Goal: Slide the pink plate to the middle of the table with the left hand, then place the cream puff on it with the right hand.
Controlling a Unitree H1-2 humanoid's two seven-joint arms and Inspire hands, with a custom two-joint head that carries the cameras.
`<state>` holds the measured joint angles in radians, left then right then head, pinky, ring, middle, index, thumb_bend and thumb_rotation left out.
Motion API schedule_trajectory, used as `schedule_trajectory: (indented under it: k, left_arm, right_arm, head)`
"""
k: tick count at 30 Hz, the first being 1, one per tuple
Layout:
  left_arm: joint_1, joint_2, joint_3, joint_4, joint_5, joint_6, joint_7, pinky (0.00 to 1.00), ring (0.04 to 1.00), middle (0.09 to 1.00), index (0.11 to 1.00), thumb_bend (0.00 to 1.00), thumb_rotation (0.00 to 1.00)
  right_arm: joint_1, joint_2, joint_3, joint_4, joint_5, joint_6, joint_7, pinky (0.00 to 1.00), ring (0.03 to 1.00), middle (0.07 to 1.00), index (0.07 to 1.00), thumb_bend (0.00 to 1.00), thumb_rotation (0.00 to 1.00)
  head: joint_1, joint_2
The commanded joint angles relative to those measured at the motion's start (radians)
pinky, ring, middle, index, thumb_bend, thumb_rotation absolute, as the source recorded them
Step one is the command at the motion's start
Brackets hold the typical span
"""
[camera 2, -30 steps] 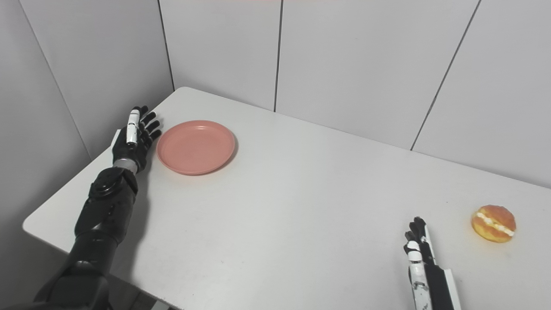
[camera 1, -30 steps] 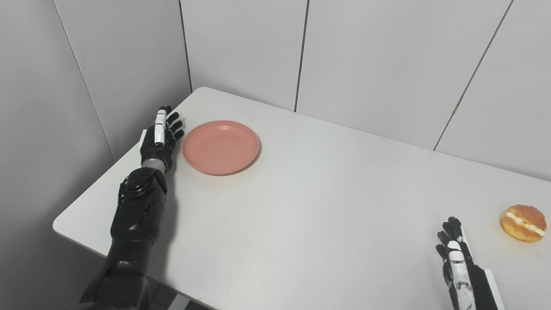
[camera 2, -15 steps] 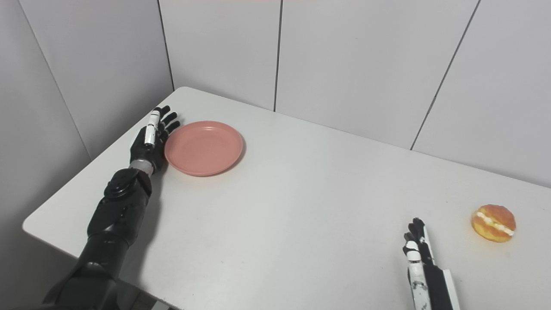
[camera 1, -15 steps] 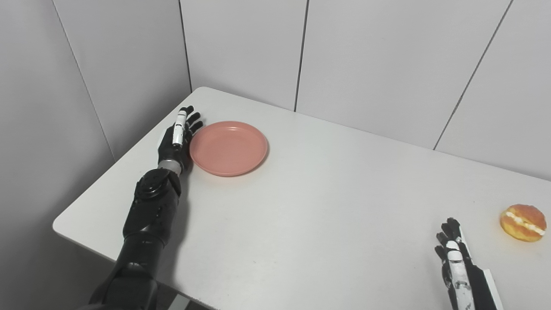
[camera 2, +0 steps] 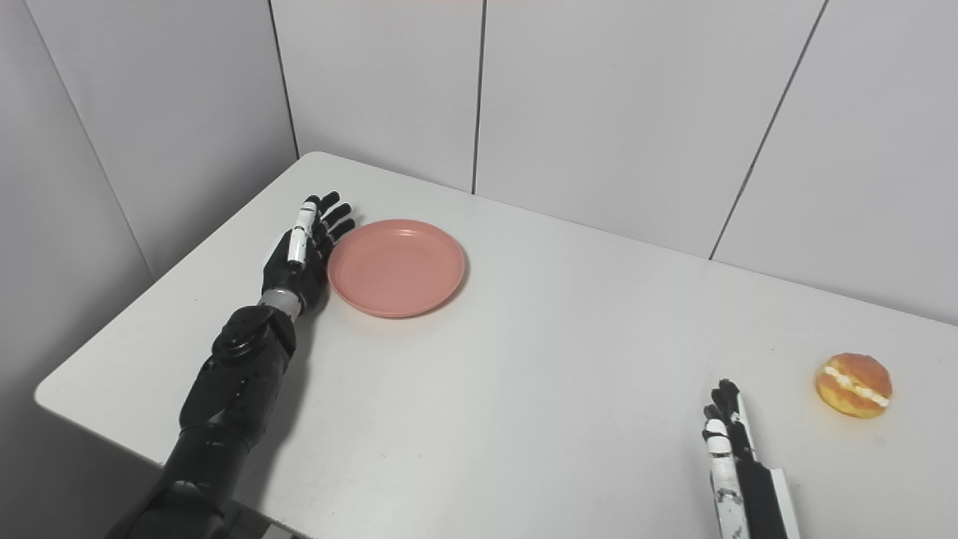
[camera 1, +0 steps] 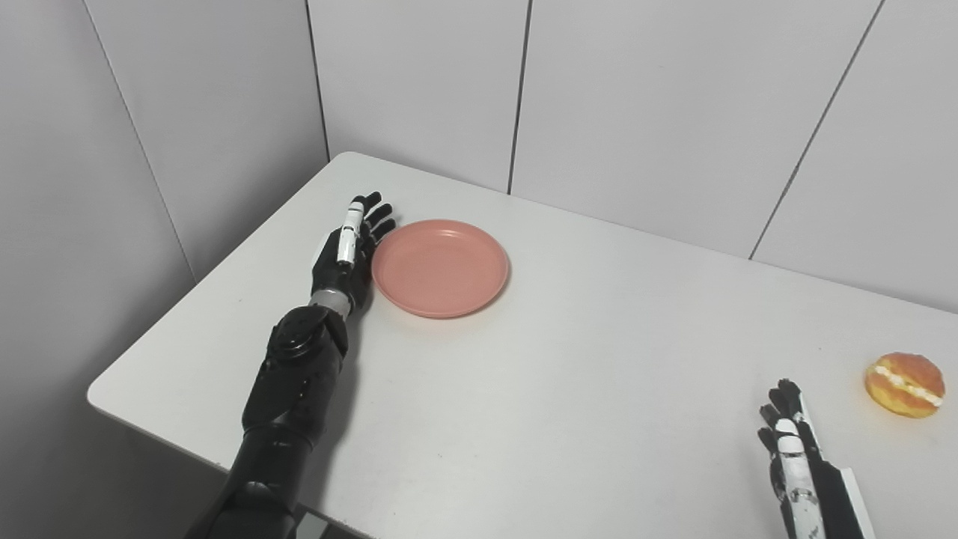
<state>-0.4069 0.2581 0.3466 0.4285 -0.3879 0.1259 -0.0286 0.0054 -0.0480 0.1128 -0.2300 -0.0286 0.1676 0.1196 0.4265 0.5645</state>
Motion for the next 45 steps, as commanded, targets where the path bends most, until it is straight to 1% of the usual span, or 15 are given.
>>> schedule_trajectory:
  k: [1, 9, 14, 21, 24, 29, 32, 36, 38, 39, 41, 45]
  left_arm:
    - [-0.002, -0.010, -0.014, -0.017, -0.003, 0.029, -0.013, 0.93, 0.905, 0.908, 0.886, 0.36, 1.00]
    - [0.009, -0.043, -0.041, -0.054, -0.001, 0.044, -0.012, 0.91, 0.899, 0.907, 0.883, 0.36, 1.00]
    - [0.015, -0.052, -0.064, -0.063, 0.005, 0.044, -0.022, 0.92, 0.907, 0.913, 0.888, 0.37, 1.00]
    - [0.012, -0.077, -0.083, -0.058, 0.005, 0.058, -0.029, 0.92, 0.908, 0.914, 0.891, 0.37, 1.00]
    - [0.011, -0.087, -0.095, -0.053, 0.008, 0.058, -0.031, 0.91, 0.899, 0.899, 0.875, 0.37, 1.00]
    - [0.012, -0.101, -0.114, -0.052, 0.005, 0.063, -0.041, 0.92, 0.907, 0.913, 0.883, 0.37, 1.00]
    - [0.008, -0.116, -0.123, -0.049, 0.005, 0.068, -0.045, 0.92, 0.906, 0.911, 0.888, 0.36, 1.00]
    - [0.012, -0.130, -0.140, -0.062, 0.007, 0.080, -0.056, 0.91, 0.909, 0.917, 0.896, 0.35, 1.00]
    - [0.013, -0.140, -0.151, -0.070, 0.007, 0.088, -0.058, 0.91, 0.907, 0.914, 0.889, 0.35, 1.00]
    - [0.014, -0.146, -0.156, -0.074, 0.007, 0.092, -0.058, 0.90, 0.899, 0.903, 0.877, 0.36, 1.00]
    - [0.017, -0.156, -0.177, -0.086, 0.014, 0.099, -0.066, 0.89, 0.899, 0.902, 0.877, 0.37, 1.00]
    - [0.024, -0.178, -0.204, -0.113, 0.023, 0.117, -0.060, 0.88, 0.892, 0.895, 0.871, 0.36, 1.00]
  right_arm:
    - [-0.018, 0.009, 0.000, -0.039, -0.002, -0.011, -0.007, 1.00, 0.994, 1.000, 1.000, 0.08, 1.00]
    - [-0.019, 0.016, -0.001, -0.025, -0.001, -0.034, -0.011, 1.00, 0.991, 1.000, 1.000, 0.07, 1.00]
    - [-0.021, 0.018, -0.001, -0.018, -0.002, -0.045, -0.012, 1.00, 0.990, 1.000, 1.000, 0.08, 1.00]
    - [-0.025, 0.021, 0.003, -0.019, -0.002, -0.037, -0.014, 1.00, 0.992, 1.000, 1.000, 0.09, 1.00]
    - [-0.026, 0.022, 0.004, -0.020, -0.004, -0.033, -0.017, 1.00, 0.988, 1.000, 1.000, 0.11, 1.00]
    - [-0.025, 0.023, 0.007, -0.023, -0.009, -0.025, -0.020, 1.00, 0.988, 1.000, 1.000, 0.11, 1.00]
    - [-0.023, 0.026, 0.011, -0.036, -0.023, -0.006, -0.027, 1.00, 0.979, 0.994, 1.000, 0.12, 1.00]
    - [-0.020, 0.026, 0.017, -0.043, -0.043, -0.006, -0.029, 1.00, 0.975, 0.990, 1.000, 0.11, 1.00]
    - [-0.020, 0.026, 0.017, -0.043, -0.045, -0.011, -0.027, 1.00, 0.976, 0.991, 1.000, 0.11, 1.00]
    - [-0.020, 0.026, 0.017, -0.043, -0.045, -0.011, -0.026, 1.00, 0.977, 0.993, 1.000, 0.12, 1.00]
    - [-0.021, 0.027, 0.017, -0.041, -0.042, -0.013, -0.023, 1.00, 0.978, 0.993, 1.000, 0.13, 1.00]
    - [-0.024, 0.034, 0.018, -0.037, -0.050, -0.017, -0.033, 0.99, 0.970, 0.985, 0.996, 0.12, 1.00]
  head:
    - [-0.005, 0.002]
    - [-0.020, 0.009]
    - [-0.029, 0.015]
    - [-0.042, 0.024]
    - [-0.046, 0.027]
    - [-0.059, 0.033]
    - [-0.070, 0.037]
    - [-0.080, 0.040]
    - [-0.086, 0.043]
    - [-0.086, 0.043]
    - [-0.095, 0.046]
    - [-0.112, 0.052]
